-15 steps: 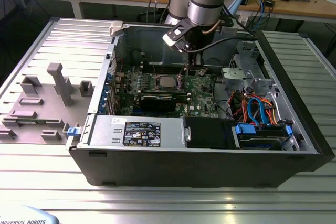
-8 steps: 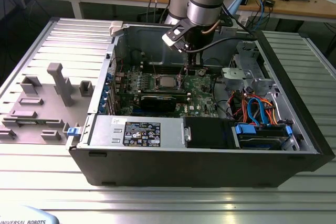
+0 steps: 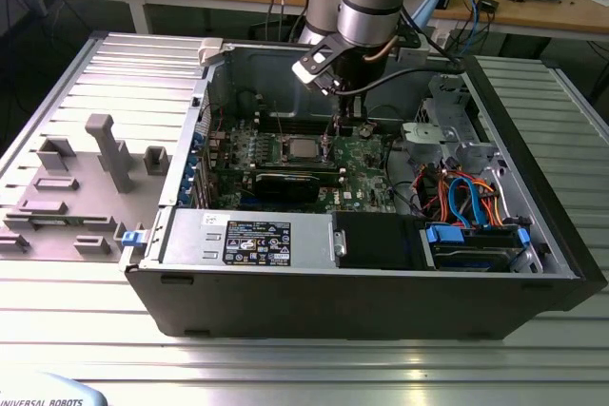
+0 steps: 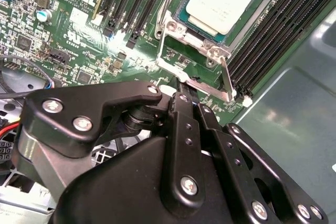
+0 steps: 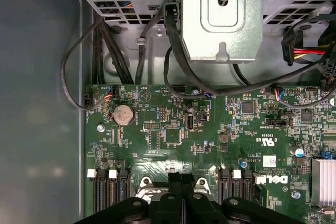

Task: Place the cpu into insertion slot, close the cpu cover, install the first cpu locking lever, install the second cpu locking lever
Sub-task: 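Close the cpu cover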

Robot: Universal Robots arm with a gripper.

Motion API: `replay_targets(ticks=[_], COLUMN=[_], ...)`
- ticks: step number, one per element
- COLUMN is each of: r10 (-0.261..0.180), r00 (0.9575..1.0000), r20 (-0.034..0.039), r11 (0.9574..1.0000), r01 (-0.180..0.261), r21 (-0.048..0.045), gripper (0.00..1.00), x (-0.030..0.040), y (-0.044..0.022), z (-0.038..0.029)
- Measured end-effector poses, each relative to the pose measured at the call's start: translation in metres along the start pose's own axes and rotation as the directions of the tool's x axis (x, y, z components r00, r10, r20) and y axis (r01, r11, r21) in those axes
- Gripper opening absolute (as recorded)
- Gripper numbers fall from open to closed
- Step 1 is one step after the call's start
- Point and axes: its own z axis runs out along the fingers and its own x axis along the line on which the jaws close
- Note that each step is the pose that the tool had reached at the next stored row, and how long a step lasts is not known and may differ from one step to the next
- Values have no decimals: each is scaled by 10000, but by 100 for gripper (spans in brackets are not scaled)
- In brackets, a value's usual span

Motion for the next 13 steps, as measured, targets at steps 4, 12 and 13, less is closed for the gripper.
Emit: replay_targets(ticks=[4,12,13], r10=[0,0,1], r00=[10000,10000,10000], r20=[0,0,0], r11=[10000,10000,10000], r01=[0,0,-1], r21=[0,0,0], gripper=[11,11,11], x=[0,0,0], y=[-10,-30,-34], z=[0,0,0])
